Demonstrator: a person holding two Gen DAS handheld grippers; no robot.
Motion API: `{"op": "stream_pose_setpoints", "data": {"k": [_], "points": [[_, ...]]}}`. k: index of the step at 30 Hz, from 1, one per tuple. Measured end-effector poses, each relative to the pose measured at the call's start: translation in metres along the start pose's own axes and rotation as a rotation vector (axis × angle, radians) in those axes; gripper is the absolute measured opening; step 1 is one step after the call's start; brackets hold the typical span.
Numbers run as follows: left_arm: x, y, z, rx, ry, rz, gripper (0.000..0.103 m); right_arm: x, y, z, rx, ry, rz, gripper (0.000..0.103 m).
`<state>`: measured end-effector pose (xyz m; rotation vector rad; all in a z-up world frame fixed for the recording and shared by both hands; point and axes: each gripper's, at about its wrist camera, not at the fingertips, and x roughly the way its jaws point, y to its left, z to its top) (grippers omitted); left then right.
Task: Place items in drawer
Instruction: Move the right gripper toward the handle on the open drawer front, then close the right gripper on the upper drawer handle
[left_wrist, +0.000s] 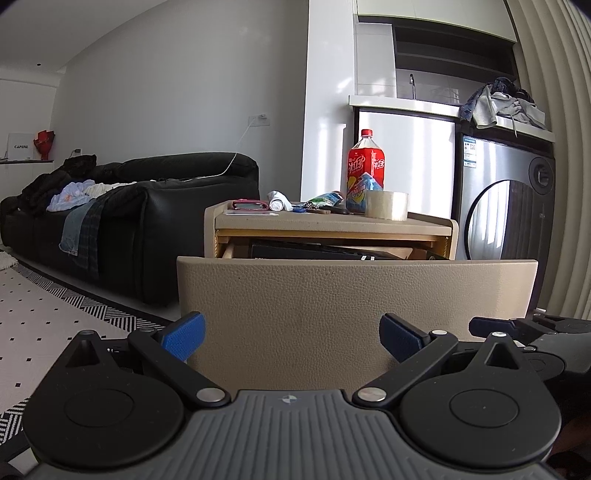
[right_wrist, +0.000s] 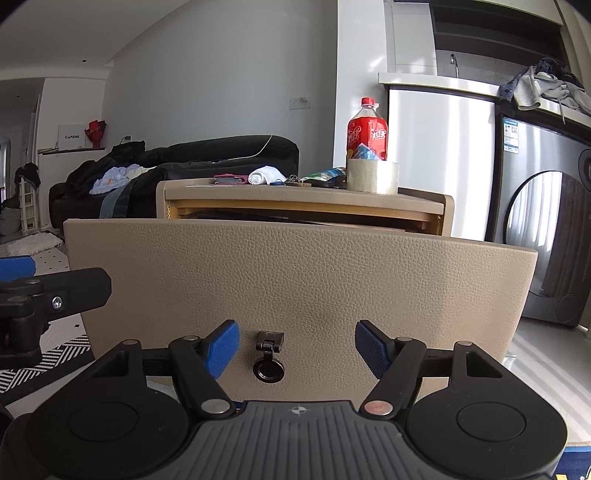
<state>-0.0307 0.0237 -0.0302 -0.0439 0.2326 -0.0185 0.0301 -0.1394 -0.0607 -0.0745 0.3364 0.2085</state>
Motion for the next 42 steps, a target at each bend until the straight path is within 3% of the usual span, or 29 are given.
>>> {"op": "stream_pose_setpoints", "data": {"k": [5, 10, 19, 42], "points": [[-0.001, 0.0, 0.002, 0.003, 0.002, 0.004, 0.103, 0.003, 0.0, 0.0, 0.006, 0.009, 0.01, 0.067], [-0.002, -0.001, 0.005, 0.003, 0.002, 0.001, 0.103, 0.006, 0.0, -0.002, 0.004, 0.017, 0.015, 0.054], [-0.003, -0.001, 0.008, -0.008, 0.01, -0.005, 0.103, 0.01, 0.001, -0.004, 0.001, 0.031, 0.025, 0.041], [0.001, -0.005, 0.01, -0.012, 0.057, -0.01, 0.103, 0.017, 0.011, -0.007, -0.001, 0.042, 0.034, 0.02]]}}
